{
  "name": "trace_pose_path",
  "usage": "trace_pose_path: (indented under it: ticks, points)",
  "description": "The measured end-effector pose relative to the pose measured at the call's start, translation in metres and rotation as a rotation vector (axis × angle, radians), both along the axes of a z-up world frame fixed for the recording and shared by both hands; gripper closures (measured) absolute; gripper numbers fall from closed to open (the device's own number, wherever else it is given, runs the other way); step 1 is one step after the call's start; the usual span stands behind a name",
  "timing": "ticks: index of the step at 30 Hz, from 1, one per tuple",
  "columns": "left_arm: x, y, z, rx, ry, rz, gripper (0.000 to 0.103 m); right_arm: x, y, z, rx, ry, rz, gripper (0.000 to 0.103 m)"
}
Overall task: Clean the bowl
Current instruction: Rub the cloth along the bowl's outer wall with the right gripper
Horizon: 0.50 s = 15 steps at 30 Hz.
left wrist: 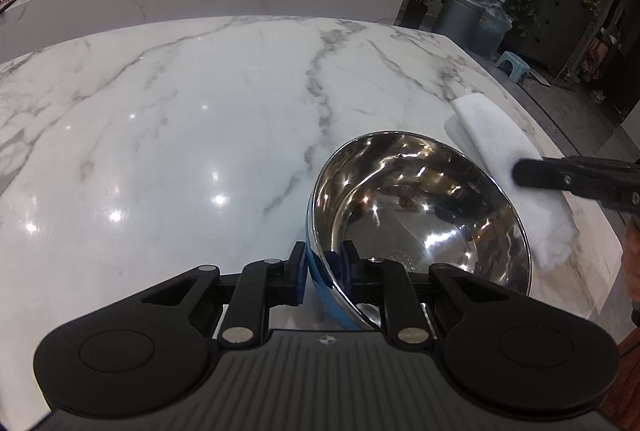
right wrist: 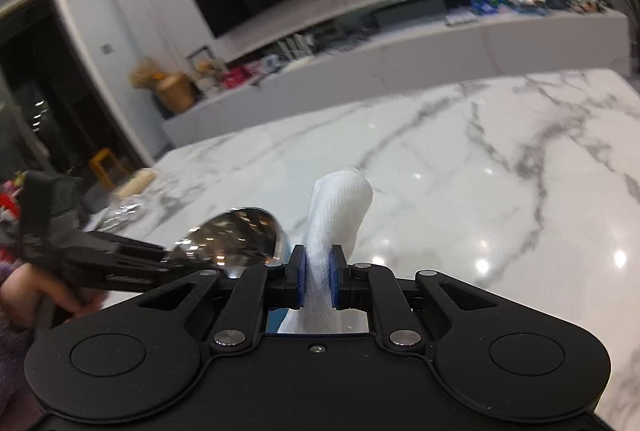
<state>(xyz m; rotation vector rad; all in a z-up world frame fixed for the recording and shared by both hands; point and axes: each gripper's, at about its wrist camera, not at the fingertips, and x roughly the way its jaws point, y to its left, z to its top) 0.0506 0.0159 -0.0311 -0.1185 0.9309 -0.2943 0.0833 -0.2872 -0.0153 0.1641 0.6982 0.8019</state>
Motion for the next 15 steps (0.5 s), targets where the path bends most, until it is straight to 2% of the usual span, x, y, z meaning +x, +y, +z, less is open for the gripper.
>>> trace_pose_path:
  ticks: [6,11,15]
  points:
    - [0.001,0.001,0.0,-0.001,0.0,0.0,0.087,-0.011,0.019,-0.005,-0.111,-0.032,0.123,0.092]
    - [-0.001,0.002,0.001,-0.001,0.003,0.001,0.087,-0.017,0.035,-0.014,-0.2,-0.031,0.177,0.092]
    - [-0.001,0.002,-0.002,-0.027,0.049,0.011,0.076,-0.019,0.049,-0.023,-0.259,-0.026,0.203,0.092]
